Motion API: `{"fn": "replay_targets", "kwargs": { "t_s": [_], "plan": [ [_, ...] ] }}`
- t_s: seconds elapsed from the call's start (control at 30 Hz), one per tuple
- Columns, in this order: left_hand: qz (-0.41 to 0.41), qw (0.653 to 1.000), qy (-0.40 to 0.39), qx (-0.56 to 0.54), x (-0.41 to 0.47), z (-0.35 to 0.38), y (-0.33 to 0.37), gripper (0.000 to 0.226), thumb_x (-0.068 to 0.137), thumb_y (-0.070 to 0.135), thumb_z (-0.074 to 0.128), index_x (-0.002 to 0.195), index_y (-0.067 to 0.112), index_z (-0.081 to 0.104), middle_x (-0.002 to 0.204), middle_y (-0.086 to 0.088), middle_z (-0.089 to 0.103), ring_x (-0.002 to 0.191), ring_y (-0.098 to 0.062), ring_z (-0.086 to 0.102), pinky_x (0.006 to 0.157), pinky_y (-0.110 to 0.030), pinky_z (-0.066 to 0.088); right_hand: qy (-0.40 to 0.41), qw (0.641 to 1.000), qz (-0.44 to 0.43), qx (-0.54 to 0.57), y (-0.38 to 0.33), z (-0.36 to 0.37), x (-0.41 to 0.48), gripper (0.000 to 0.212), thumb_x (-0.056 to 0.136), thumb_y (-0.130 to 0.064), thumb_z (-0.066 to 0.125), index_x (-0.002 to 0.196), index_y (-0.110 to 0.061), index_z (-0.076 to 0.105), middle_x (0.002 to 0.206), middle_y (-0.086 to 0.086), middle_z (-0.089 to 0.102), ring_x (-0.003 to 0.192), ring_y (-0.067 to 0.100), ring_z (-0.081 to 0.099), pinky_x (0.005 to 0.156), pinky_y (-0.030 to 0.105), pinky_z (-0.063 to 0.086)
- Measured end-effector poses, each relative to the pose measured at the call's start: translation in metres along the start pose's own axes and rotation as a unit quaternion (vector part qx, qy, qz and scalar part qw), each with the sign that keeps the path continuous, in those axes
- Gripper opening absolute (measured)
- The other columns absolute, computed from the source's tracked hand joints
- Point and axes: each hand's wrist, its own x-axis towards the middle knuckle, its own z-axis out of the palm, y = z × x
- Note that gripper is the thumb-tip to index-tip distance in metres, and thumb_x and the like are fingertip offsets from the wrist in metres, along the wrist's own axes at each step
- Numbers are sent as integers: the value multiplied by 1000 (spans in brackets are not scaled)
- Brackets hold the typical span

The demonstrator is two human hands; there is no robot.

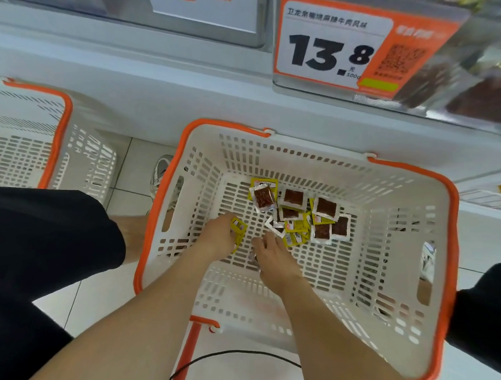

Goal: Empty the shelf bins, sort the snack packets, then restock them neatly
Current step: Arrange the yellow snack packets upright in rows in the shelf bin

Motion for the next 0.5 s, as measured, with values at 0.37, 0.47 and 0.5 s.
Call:
{"fn": "replay_targets", "kwargs": {
  "t_s": [0.37,0.47,0.5],
  "plan": [
    [-30,985,58,-158,-2,-5,10,9,105,9,56,114,10,59,108,-8,67,94,-28,64,66,-31,47,16,1000,20,-11,9,-3,-4,66,92,-15,76,146,-9,38,141,12,41,131,34,45,110,40,43],
    [-34,984,43,-167,-4,-5,9,10,105,10,58,114,6,58,99,-4,63,84,-20,61,61,-28,45,16,998,55,-14,13,-7,-2,81,85,-43,83,144,-7,40,136,10,50,130,32,48,111,40,44],
    [-33,985,38,-167,-6,-4,8,9,105,11,59,113,8,58,97,-2,62,80,-16,59,58,-27,43,16,998,56,-18,13,-9,-2,77,85,-46,82,142,-8,44,135,9,51,129,30,48,110,39,43]
  ]
}}
